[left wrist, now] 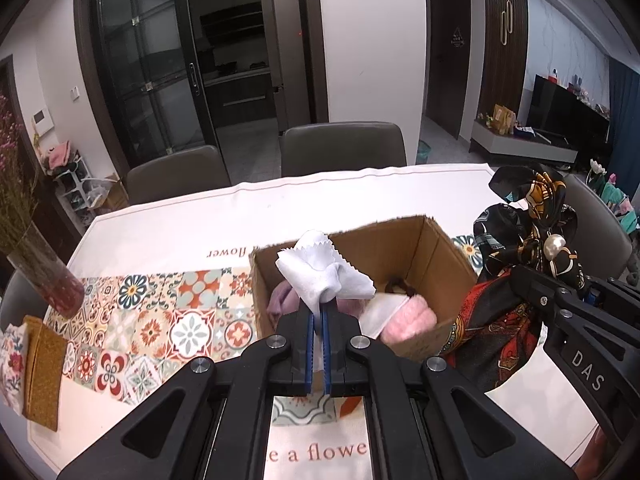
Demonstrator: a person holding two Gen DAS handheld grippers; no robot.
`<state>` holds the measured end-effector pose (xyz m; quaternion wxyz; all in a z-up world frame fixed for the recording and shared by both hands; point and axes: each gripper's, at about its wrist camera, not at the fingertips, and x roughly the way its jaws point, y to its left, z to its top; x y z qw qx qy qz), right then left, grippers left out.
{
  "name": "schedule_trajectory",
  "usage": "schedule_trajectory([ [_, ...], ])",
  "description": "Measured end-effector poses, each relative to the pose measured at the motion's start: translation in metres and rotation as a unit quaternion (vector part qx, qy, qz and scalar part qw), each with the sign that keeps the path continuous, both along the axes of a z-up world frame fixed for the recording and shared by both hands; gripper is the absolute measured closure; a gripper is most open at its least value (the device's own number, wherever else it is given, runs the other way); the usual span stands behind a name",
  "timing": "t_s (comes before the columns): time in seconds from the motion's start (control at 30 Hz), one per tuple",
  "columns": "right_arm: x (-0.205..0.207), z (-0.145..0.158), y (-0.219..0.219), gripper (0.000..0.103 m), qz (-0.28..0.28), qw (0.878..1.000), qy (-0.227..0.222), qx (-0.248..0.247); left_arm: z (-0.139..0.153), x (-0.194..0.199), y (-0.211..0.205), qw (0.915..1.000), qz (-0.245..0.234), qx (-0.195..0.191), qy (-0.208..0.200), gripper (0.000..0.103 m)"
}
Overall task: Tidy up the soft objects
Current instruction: 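Lift and carry the white cloth and scarf over the box with both tools, then lower both items into the box and open both tools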
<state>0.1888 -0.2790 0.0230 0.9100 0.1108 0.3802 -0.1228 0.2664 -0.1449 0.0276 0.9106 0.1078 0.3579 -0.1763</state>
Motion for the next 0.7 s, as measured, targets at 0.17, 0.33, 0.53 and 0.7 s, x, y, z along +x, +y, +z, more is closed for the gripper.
schedule_trajectory([
  [0.17, 0.019, 0.007, -0.008, 0.085, -0.001, 1.000, -0.007, -0.003, 0.003, 0.019, -0.007, 1.0000, -0.001, -0.003, -0.001, 0.098],
  [0.33, 0.036, 0.008, -0.013, 0.085, 0.001, 1.000, -0.010, -0.004, 0.002, 0.036, -0.011, 1.0000, -0.001, -0.004, 0.003, 0.098],
  [0.53, 0.054, -0.001, -0.014, 0.085, 0.008, 1.000, -0.004, 0.004, -0.013, 0.052, -0.013, 0.9997, 0.004, -0.011, 0.023, 0.098],
  [0.7, 0.069, -0.010, -0.013, 0.085, 0.015, 1.000, 0.004, 0.008, -0.028, 0.063, -0.016, 0.9992, 0.005, -0.005, 0.038, 0.098],
])
